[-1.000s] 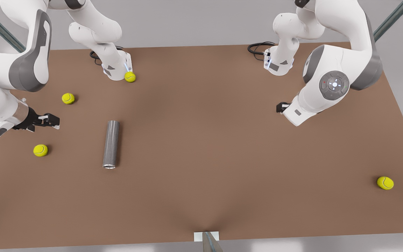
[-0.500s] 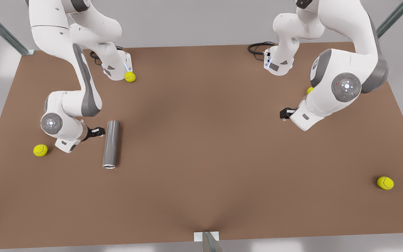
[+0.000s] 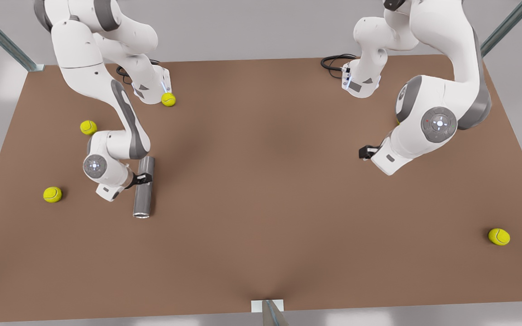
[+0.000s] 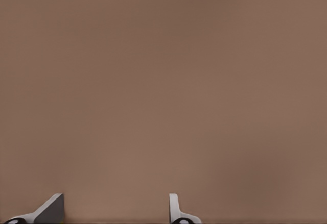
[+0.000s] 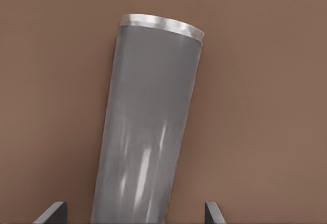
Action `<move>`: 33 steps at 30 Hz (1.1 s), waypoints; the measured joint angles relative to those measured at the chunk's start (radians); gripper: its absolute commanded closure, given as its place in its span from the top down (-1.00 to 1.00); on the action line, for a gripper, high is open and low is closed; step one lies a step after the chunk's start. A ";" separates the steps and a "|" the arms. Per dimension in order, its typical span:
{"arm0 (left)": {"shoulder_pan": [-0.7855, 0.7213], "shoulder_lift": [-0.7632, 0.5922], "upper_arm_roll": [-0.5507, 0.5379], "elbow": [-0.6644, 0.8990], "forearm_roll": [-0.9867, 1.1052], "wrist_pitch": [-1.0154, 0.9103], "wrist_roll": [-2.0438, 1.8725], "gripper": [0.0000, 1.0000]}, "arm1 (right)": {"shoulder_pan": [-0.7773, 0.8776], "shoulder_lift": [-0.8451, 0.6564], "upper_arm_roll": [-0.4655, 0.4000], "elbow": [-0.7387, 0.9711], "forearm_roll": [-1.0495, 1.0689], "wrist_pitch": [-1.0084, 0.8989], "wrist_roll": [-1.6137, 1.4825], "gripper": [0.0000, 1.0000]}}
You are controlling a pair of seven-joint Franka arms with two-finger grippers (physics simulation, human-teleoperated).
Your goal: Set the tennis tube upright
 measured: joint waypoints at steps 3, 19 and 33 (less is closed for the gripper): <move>-0.002 -0.002 0.004 -0.010 -0.001 0.018 -0.001 1.00 | -0.007 0.027 -0.001 -0.001 0.004 0.012 0.002 1.00; -0.002 0.004 0.003 -0.037 -0.001 0.046 -0.003 1.00 | 0.000 0.133 0.000 0.005 0.004 0.078 0.008 0.98; -0.010 0.004 0.021 -0.037 0.002 0.062 -0.002 1.00 | 0.000 0.132 0.000 0.060 0.007 0.070 -0.009 0.51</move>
